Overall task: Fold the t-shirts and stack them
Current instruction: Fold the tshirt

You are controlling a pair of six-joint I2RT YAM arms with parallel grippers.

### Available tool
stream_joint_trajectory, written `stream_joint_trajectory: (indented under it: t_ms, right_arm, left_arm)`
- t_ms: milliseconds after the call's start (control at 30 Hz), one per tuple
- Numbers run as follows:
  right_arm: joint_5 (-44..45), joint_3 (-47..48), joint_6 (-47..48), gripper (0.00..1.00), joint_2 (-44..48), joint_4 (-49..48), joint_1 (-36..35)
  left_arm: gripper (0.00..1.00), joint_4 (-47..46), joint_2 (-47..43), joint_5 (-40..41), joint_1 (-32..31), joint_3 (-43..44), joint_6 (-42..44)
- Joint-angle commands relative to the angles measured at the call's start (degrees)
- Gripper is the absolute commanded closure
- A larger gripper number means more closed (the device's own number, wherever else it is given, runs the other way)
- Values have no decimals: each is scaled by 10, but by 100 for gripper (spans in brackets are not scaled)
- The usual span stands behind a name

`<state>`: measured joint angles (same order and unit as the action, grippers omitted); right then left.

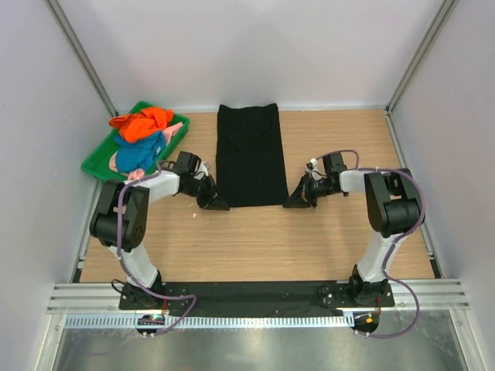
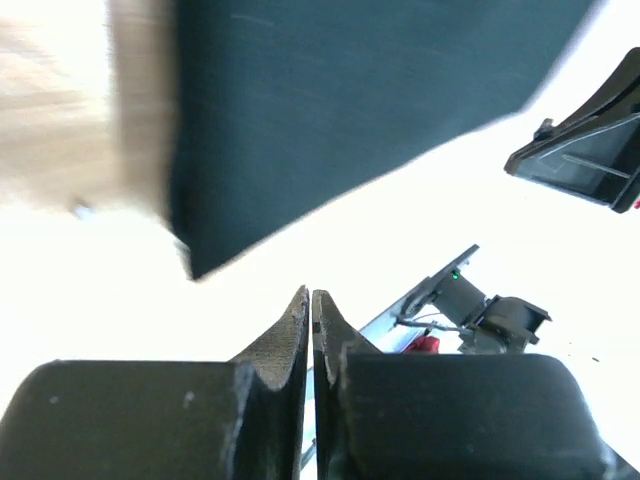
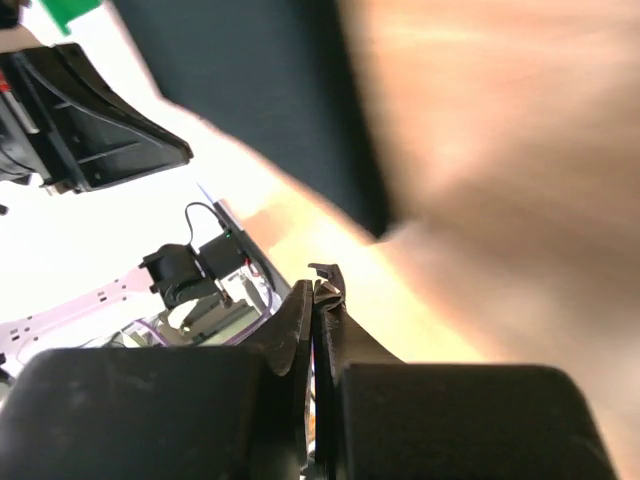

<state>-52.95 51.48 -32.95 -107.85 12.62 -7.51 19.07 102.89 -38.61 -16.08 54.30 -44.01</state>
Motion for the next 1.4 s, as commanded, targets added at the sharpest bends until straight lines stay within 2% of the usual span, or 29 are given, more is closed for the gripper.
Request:
stream_joint_trajectory:
  t_ms: [0,167,333,500,700,933,1167,1367]
  right_arm:
    - [5,48,-19,99,61,25,-21]
    - [8,167,-43,99,10,28,-29]
    - [36,330,-52,99,-117,49,-39]
    - [43,387,-100,99,-195,16,-47]
    - [48,336,-110,98,-213,-26,-50]
    - [82,230,-58,98,-178,0,-55]
    - [107,110,-63,98,-105,-10,-75]
    - [123,-8,-79,98,-14,-37,-98]
  left_arm:
    - [97,54,-52,6,4,52,24]
    - [97,55,-2,9,19,129,13]
    - [98,37,104,4,34,209,1]
    - [97,37,156,10,35,244,2]
    - [98,37,151,31,35,184,18]
    - [98,15,98,52,35,73,22]
    - [98,7,35,55,32,-39,14]
    - [98,9,-65,57,28,-138,2]
